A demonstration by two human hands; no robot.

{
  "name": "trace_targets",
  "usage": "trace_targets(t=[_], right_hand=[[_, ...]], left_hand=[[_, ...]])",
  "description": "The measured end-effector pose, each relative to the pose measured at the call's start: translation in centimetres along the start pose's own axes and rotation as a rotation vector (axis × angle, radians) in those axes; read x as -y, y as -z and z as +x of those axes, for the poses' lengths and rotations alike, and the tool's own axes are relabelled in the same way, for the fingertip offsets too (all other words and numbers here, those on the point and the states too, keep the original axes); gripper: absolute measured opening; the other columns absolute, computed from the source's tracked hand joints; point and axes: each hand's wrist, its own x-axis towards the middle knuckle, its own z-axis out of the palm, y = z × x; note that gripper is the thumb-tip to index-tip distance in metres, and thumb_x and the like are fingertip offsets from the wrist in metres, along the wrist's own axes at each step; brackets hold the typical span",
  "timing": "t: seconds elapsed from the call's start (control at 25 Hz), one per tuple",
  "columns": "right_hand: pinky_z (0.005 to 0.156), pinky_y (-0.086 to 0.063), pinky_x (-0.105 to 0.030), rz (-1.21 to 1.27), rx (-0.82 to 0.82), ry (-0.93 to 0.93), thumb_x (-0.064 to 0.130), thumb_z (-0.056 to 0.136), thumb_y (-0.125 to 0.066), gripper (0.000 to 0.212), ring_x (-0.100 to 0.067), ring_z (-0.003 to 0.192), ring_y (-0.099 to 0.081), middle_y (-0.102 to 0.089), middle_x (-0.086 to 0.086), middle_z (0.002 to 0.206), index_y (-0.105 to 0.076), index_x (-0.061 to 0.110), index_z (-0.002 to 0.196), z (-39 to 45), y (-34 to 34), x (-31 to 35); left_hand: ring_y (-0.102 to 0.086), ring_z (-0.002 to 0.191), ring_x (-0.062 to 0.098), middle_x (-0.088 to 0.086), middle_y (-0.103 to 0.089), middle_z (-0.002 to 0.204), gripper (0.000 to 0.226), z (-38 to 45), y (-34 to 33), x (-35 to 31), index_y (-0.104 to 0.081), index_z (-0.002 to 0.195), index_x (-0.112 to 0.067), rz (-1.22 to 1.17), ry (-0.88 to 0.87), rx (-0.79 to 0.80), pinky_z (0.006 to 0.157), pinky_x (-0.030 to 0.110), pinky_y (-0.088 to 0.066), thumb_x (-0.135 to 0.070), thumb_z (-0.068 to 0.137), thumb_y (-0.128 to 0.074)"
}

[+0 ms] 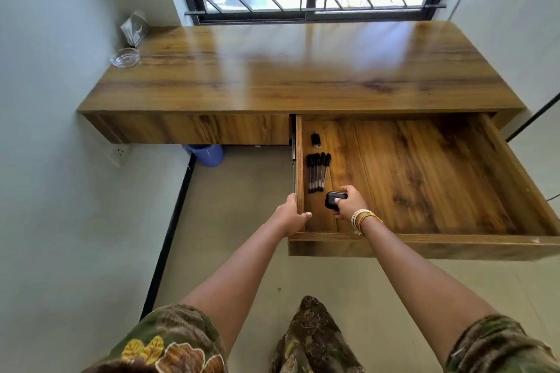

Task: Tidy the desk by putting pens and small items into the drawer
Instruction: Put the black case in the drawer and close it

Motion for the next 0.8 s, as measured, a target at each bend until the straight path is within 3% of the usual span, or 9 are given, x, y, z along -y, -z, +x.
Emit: trace_targets(t=[0.2, 0.32, 0.52, 0.64, 0.8], right_hand=[[0.069, -0.059, -0.042, 0.111, 0.053, -0.141, 0.003, 0.088, -0.062, 0.029, -0.041, 0.104, -0.063, -0.053, -0.023, 0.123, -0.045, 0.006, 0.112, 1.3, 0.1, -1.0], [0.079, -0.058, -0.048, 0.246, 0.100, -0.205, -0.001, 0.084, -0.067, 0.034, -0.043, 0.107, -0.060, -0.052, -0.024, 0.125, -0.048, 0.003, 0.112, 2.8, 0.9, -1.5], [0.077, -0.058, -0.047, 0.322, 0.158, -0.322, -0.002, 0.082, -0.069, 0.035, -0.043, 0.113, -0.056, -0.052, -0.023, 0.125, -0.049, 0.004, 0.109, 3.7, 0.7, -2.0], [0.078, -0.059, -0.046, 0.270, 0.131, -0.317, 0.003, 0.083, -0.070, 0.030, -0.041, 0.103, -0.063, -0.056, -0.021, 0.117, -0.049, 0.005, 0.104, 3.9, 0.4, -2.1], [0.075, -0.060, -0.039, 0.128, 0.116, -0.251, 0.011, 0.084, -0.071, 0.033, -0.036, 0.093, -0.068, -0.059, -0.015, 0.102, -0.056, 0.002, 0.112, 3.6, -0.3, -2.0]], left_hand=[[-0.041, 0.136, 0.033, 0.015, -0.037, 0.152, 0.070, 0.7, -1.9, -0.1, -0.007, 0.154, -0.019, -0.038, 0.062, -0.061, 0.110, 0.045, -0.038, -0.026, 0.099, -0.050], [-0.048, 0.129, 0.033, 0.017, -0.037, 0.151, 0.070, 1.1, -3.5, -0.1, 0.010, 0.154, -0.025, -0.019, 0.101, -0.075, 0.108, 0.047, -0.040, -0.022, 0.102, -0.036], [-0.061, 0.090, 0.024, 0.017, -0.053, 0.128, 0.074, 1.5, -5.4, 0.2, 0.026, 0.146, -0.037, 0.119, 0.169, -0.157, 0.085, 0.044, -0.055, -0.025, 0.101, -0.031], [-0.064, 0.085, 0.022, 0.015, -0.053, 0.124, 0.076, 2.0, -5.4, 0.3, 0.032, 0.143, -0.038, 0.188, 0.195, -0.154, 0.079, 0.042, -0.058, -0.027, 0.100, -0.030], [-0.064, 0.086, 0.023, 0.013, -0.055, 0.119, 0.077, 2.1, -5.3, 0.1, 0.035, 0.142, -0.036, 0.213, 0.209, -0.129, 0.081, 0.043, -0.057, -0.029, 0.100, -0.030]])
